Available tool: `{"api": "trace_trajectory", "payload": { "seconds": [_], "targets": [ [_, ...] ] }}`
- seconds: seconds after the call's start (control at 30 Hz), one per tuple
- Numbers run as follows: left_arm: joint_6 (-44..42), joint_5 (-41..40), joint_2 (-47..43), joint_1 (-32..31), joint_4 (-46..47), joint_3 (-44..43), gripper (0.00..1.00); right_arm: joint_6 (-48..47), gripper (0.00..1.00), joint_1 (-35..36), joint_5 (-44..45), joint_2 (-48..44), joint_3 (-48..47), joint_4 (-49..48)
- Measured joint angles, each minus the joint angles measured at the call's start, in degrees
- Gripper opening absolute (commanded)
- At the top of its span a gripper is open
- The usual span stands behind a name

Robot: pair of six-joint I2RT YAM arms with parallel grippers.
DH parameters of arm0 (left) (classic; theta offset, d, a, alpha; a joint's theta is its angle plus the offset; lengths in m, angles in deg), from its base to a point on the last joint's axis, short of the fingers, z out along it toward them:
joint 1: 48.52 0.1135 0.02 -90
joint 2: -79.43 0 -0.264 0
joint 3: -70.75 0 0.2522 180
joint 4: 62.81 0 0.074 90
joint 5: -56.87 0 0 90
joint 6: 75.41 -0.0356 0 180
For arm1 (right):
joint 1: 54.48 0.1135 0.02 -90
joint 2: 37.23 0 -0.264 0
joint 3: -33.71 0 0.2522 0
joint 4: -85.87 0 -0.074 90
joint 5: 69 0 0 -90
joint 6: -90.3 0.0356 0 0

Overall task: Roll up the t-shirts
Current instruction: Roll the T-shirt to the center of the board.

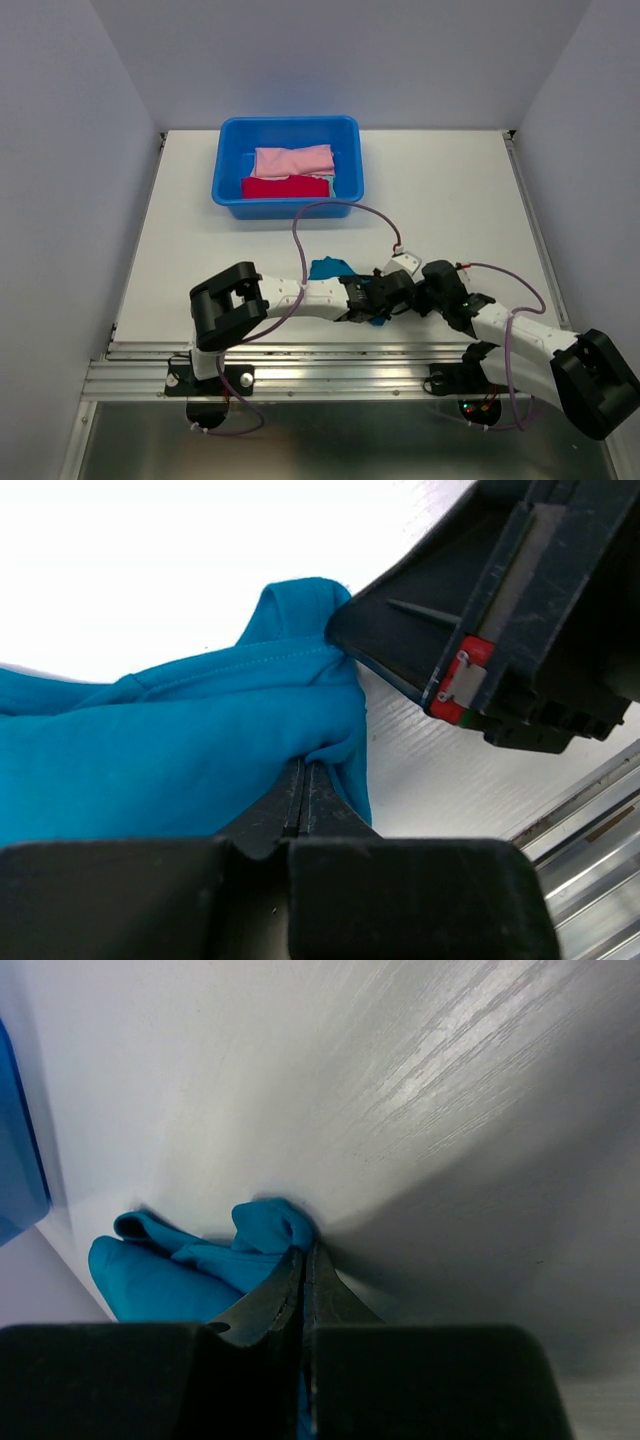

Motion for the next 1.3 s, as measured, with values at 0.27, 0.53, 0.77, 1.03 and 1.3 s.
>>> {"api": "trace_trajectory", "payload": {
  "seconds": [0.27, 0.53, 0.77, 1.03, 1.3],
  "targets": [
    [0.26, 0.42, 0.00, 1.16, 0.96, 0.00, 0.13, 0.63, 0.01, 0.00, -0.17, -2.54, 1.70, -0.22],
    [0.85, 1.64, -0.20, 1.40, 1.16, 0.09, 0.57, 1.16, 0.01, 0.00, -0.15, -2.58, 1.79, -0.24],
    [0.83, 2.54, -0.26, 1.40, 1.49, 0.11, 0.68, 1.42, 0.01, 0.00, -0.17, -2.56, 1.79, -0.24],
    [0.39, 3.63, -0.26, 1.40, 1.88, 0.11, 0.52, 1.75, 0.01, 0.00, -0.17, -2.64, 1.84, -0.20],
    [0.24, 3.56, 0.92, 1.77, 1.86, 0.11, 0.23, 1.88, 0.01, 0.00, -0.15, -3.89, 2.08, 0.87]
  ]
}}
